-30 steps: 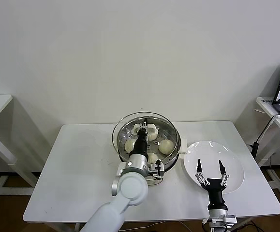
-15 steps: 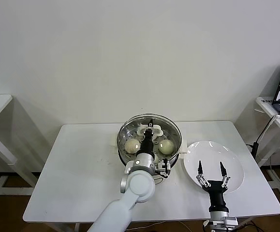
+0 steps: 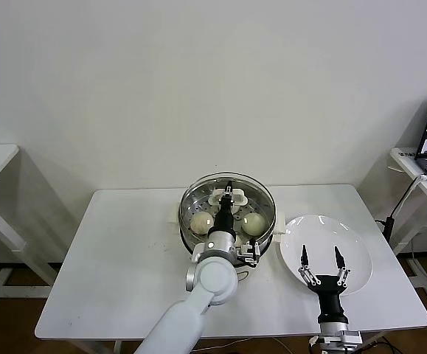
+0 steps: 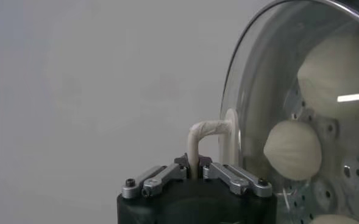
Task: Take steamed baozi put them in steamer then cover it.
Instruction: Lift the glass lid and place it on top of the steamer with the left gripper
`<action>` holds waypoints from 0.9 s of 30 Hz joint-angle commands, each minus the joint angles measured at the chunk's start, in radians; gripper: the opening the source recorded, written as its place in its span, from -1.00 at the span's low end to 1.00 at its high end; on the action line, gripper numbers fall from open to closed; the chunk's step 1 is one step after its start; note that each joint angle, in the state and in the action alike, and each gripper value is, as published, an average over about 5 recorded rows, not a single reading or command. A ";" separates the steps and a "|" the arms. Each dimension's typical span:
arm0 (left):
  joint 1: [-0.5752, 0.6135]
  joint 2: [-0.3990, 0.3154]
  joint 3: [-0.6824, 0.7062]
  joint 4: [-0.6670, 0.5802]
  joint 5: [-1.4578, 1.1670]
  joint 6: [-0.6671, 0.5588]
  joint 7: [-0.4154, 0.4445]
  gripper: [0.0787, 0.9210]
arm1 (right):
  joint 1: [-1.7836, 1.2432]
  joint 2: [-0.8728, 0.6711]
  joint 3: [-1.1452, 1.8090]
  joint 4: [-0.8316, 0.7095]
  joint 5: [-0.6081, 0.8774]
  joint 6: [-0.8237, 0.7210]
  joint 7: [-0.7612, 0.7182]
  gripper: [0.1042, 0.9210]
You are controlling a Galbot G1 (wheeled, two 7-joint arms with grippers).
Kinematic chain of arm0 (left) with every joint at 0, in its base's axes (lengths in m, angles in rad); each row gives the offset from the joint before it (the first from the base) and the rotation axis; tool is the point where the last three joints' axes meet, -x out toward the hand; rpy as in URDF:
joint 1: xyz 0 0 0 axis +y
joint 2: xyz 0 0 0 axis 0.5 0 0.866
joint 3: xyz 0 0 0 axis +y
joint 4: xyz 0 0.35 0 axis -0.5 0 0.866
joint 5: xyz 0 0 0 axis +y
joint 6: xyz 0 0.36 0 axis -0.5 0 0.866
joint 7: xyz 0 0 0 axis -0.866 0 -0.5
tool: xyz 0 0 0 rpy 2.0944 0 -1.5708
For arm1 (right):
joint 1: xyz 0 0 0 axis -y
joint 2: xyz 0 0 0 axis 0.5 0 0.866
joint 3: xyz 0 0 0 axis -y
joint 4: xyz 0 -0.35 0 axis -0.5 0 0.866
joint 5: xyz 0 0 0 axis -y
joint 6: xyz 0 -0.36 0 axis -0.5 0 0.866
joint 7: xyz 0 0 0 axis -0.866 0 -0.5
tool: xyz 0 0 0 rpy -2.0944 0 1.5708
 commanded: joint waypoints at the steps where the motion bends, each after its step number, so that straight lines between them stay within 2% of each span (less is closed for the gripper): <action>1: 0.011 0.001 0.003 0.002 0.007 -0.001 -0.001 -0.73 | 0.002 -0.001 0.000 -0.010 -0.001 0.002 -0.001 0.76; 27: 0.035 0.001 -0.010 0.017 0.010 -0.011 -0.014 -0.73 | 0.007 -0.001 -0.005 -0.013 -0.006 0.003 -0.006 0.76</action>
